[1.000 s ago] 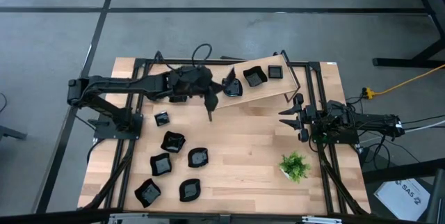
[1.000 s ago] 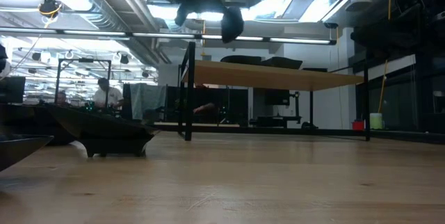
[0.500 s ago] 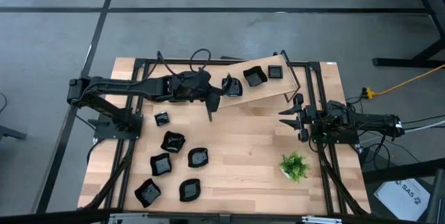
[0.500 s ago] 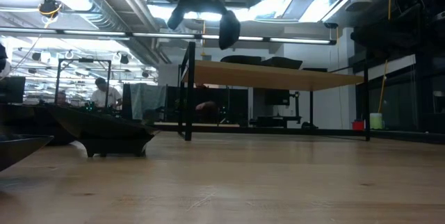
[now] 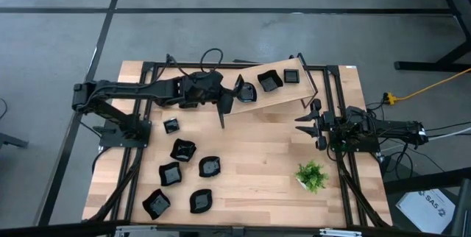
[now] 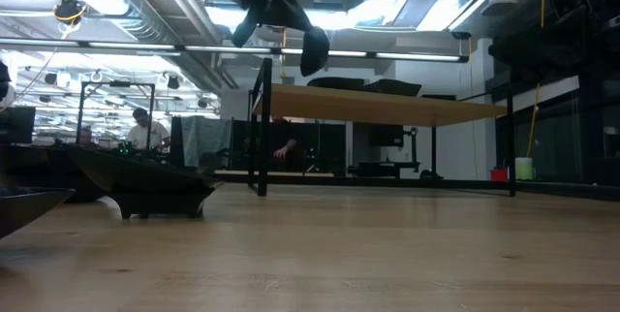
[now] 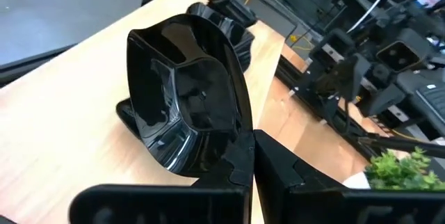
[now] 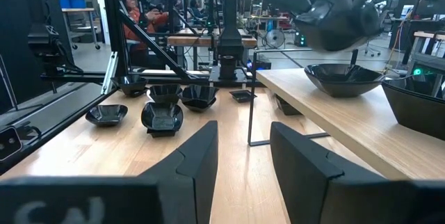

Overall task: Pick & Place Mini shaped plates
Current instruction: Stack the leaf-shaped plate on top of the leaf-shaped plate on the shelf

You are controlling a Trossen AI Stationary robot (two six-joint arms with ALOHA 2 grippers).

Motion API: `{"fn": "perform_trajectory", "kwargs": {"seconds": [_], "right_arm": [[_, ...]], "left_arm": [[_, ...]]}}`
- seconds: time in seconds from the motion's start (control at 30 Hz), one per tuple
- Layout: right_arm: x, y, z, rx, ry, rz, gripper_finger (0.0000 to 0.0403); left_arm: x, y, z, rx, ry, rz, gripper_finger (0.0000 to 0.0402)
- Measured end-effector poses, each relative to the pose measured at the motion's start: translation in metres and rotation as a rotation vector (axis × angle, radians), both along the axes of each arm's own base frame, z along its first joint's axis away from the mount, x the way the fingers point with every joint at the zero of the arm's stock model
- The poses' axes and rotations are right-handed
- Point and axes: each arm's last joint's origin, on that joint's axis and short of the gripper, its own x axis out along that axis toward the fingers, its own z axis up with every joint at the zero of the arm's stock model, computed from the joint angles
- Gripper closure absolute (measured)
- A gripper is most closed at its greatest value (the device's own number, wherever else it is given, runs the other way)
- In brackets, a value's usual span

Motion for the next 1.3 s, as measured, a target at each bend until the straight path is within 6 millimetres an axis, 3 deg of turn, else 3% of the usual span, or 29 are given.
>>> {"fn": "perform_trajectory", "kwargs": {"seconds": [0.27,1.3], "right_arm": [[0.0000,0.0000,0.0000,0.001,0.000,0.000,0.0271],[0.0000,0.0000,0.0000,0.000,0.000,0.000,0.0271]], "left_arm": [[0.0058,0.0009,-0.0091,-0.005,0.030,-0.001,0.0399],[0.0055,0.0032,-0.0081,0.032,0.036,-0.001,0.0392]]}}
